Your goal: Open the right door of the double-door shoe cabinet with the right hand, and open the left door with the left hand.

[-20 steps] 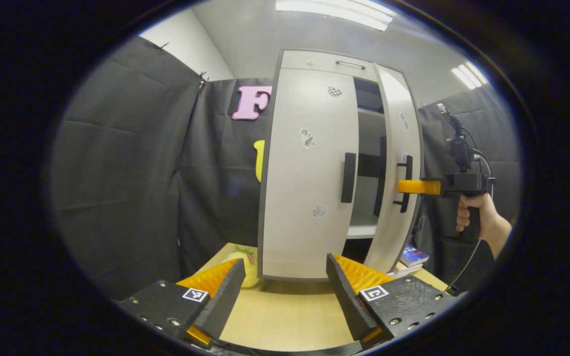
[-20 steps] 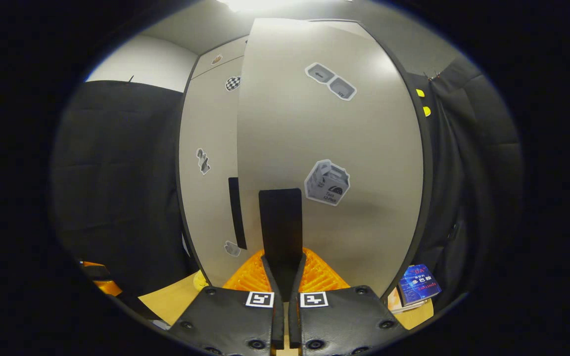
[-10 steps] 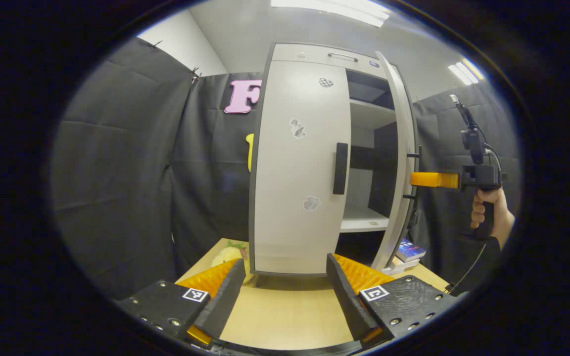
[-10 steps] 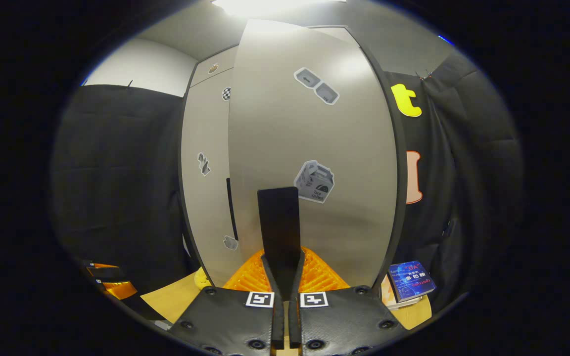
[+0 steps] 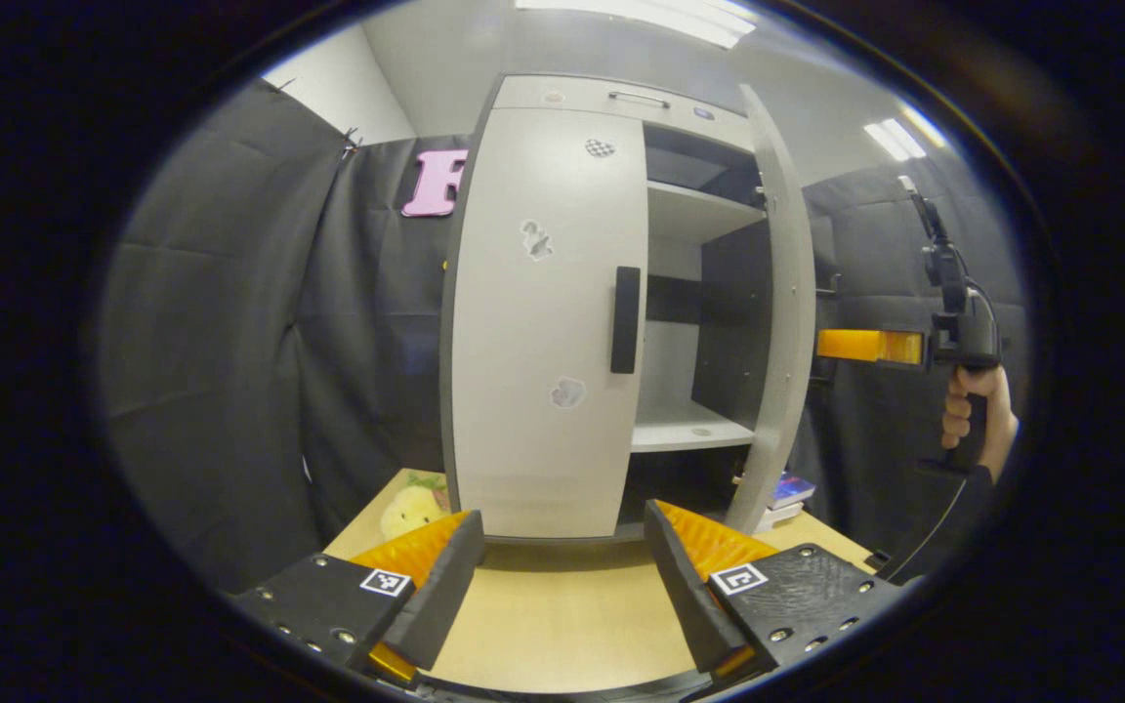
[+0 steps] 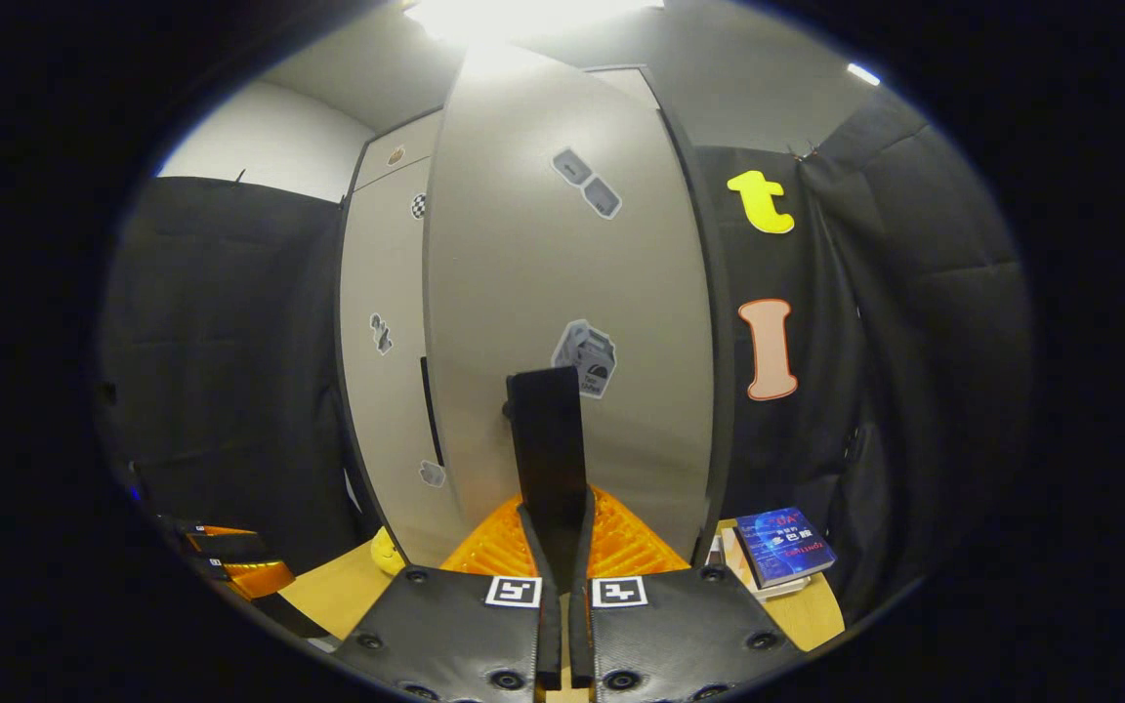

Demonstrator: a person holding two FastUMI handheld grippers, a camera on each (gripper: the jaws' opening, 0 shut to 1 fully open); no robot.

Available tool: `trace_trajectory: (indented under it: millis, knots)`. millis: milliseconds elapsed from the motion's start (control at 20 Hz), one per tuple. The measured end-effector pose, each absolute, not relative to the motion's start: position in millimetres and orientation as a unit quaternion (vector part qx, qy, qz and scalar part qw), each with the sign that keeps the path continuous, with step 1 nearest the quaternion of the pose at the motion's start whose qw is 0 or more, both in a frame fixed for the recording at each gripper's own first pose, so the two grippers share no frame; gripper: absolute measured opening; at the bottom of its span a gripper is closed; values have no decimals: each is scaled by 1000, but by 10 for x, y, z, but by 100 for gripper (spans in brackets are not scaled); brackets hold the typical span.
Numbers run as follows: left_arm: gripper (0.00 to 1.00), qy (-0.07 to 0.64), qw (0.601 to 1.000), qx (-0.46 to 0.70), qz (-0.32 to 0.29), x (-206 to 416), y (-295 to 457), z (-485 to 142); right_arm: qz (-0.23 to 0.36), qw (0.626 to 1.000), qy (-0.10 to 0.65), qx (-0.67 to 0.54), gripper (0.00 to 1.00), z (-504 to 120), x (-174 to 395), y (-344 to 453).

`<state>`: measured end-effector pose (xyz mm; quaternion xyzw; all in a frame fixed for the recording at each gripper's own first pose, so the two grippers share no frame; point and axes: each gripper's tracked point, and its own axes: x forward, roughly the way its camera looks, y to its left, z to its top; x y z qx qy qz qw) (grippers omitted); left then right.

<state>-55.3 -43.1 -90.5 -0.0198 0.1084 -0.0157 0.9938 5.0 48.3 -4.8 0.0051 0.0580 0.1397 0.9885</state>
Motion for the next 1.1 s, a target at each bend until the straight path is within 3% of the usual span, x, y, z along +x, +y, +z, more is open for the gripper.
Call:
trace_trajectory:
  millis: [400, 450, 550, 1100]
  knots:
    - [94, 113, 992, -39, -43, -419, -669, -943, 120, 991, 62, 21, 7, -29, -47, 150]
    - [94, 115, 992, -39, -45, -399, -687, -963, 123, 990, 64, 24, 2, -33, -47, 131]
    - [95, 121, 990, -48, -52, -367, -747, -994, 125, 990, 65, 25, 7, -34, -52, 93]
    - [94, 114, 990, -43, -69, -199, -916, -961, 90, 992, 66, 62, 4, -17, -49, -389]
